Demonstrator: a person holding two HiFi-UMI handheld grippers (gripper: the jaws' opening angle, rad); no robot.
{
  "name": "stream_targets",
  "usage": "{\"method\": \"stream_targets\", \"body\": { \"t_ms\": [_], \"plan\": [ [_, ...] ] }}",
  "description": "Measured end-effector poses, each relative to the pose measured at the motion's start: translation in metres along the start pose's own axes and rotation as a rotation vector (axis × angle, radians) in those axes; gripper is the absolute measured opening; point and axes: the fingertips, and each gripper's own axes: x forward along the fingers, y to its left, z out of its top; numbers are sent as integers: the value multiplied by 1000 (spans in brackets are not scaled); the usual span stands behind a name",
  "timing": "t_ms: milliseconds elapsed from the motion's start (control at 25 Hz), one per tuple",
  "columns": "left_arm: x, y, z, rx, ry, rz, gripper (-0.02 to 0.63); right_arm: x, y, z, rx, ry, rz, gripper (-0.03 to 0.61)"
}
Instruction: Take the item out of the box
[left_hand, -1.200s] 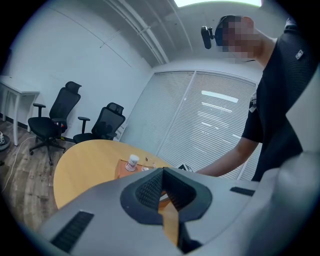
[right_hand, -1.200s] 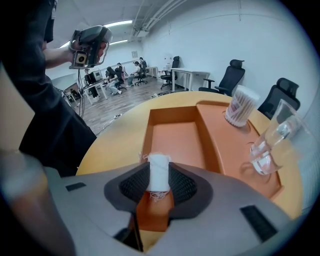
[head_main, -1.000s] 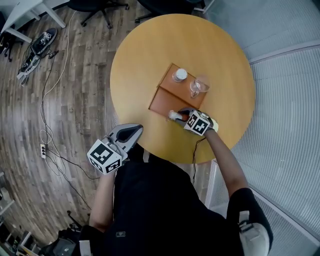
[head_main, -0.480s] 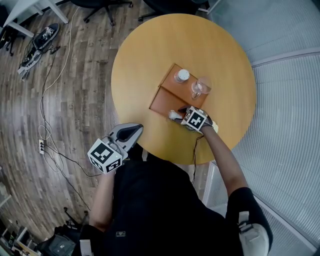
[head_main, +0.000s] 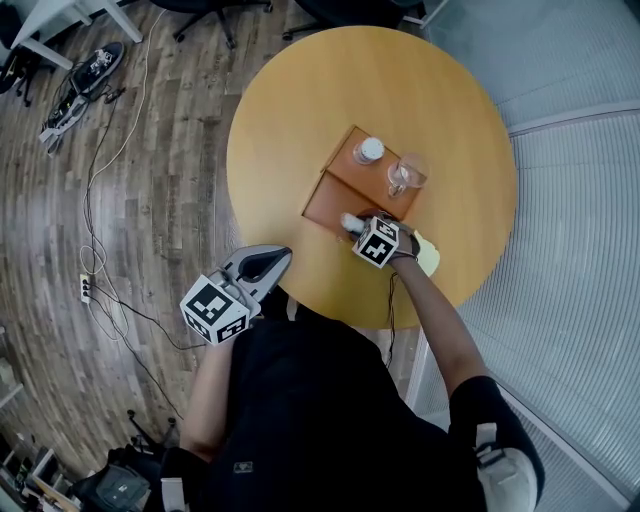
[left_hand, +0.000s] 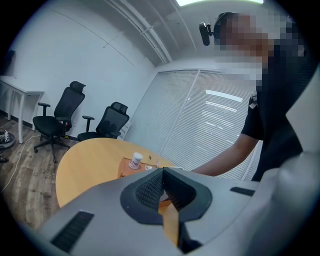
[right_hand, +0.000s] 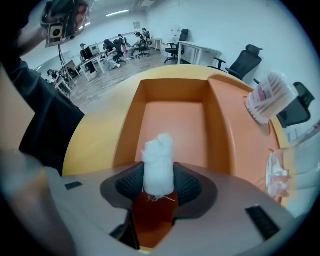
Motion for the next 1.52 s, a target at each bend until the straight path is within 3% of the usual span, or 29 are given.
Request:
{"method": "stream_targets", "body": {
  "t_ms": [1080, 1320, 1520],
  "plan": [
    [0, -29, 14, 67, -13, -28, 6, -46, 0, 9, 51, -148, -93, 169],
    [2, -40, 12, 85, -17, -32, 6, -67, 3, 12, 73, -213, -136, 169],
    [1, -52, 9, 93, -15, -33, 6, -103, 10, 25, 120, -347, -161, 169]
  ]
}}
